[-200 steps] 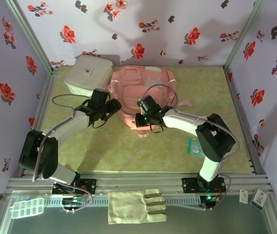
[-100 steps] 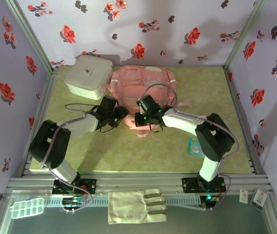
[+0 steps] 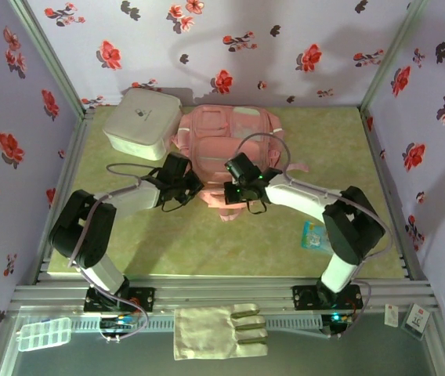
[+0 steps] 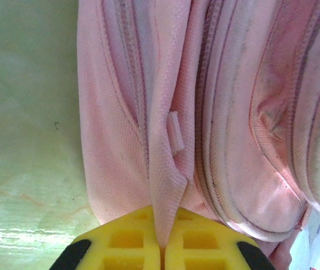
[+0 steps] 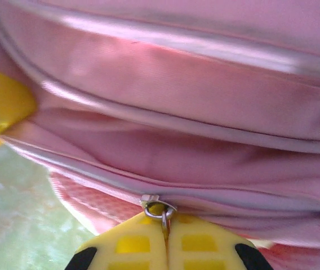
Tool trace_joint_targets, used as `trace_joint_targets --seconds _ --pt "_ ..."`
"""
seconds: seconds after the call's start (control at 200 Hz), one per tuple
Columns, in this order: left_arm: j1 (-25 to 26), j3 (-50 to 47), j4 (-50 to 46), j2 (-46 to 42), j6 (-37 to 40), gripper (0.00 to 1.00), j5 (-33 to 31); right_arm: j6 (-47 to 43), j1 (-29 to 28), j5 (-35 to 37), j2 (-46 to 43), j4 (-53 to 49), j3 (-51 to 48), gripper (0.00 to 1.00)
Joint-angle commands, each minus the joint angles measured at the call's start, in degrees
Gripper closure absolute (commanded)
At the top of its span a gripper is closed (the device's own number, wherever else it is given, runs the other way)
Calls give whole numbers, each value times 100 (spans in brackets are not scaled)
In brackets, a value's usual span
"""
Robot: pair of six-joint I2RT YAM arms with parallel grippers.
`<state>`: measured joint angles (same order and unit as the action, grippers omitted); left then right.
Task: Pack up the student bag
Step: Zip the student bag at the center of the table.
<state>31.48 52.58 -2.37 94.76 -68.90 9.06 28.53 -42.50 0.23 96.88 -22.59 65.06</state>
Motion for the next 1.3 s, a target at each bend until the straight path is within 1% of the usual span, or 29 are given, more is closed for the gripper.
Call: trace_joint_targets --seconds 0.0,0.17,0.305,0.42,0.54,0.695,0.735,0.775,0.88,0.91,0.94,1.02,1.105,1.16,1.295 --pt "-239 145 -529 -179 368 100 -468 117 333 1150 -363 -873 -200 100" --pt "-264 295 -749 -328 582 100 -475 357 763 1489 -437 -1011 -377 100" --pt "-359 298 -890 -445 700 100 -475 359 940 1663 -451 -959 -384 100" --pt "-438 262 -1009 -535 824 100 -475 310 1024 1600 -403 -872 -328 100" --pt "-459 326 -1196 -616 1018 100 -472 173 1027 1207 -413 -673 -305 100" --pt "-490 502 -1512 -629 1287 100 -514 149 1058 1300 -477 -866 -202 100" --pt "-501 532 -1532 -616 1340 100 -517 96 1076 1151 -530 -896 -184 100" --pt "-503 571 -1545 -588 1381 100 -513 3 1093 850 -597 -861 -199 100" --pt "-503 694 -1537 -465 1458 100 -489 -324 1139 -684 -629 -729 -172 100" --pt "-503 730 -1537 -441 1472 100 -491 -350 1124 -921 -608 -797 -127 100" --pt "-501 764 -1533 -406 1493 100 -486 -338 1106 -979 -613 -843 -117 100" --pt "-508 840 -1538 -351 1535 100 -503 -270 1111 -716 -679 -1076 -99 100" --pt "-511 864 -1572 -331 1555 100 -615 -262 1119 -103 -749 -1494 -30 100" --pt "-521 864 -1580 -335 1585 100 -667 -239 1154 172 -778 -1655 -28 100" --pt "-555 831 -1634 -348 1627 100 -711 -123 1257 884 -680 -1797 -80 100"
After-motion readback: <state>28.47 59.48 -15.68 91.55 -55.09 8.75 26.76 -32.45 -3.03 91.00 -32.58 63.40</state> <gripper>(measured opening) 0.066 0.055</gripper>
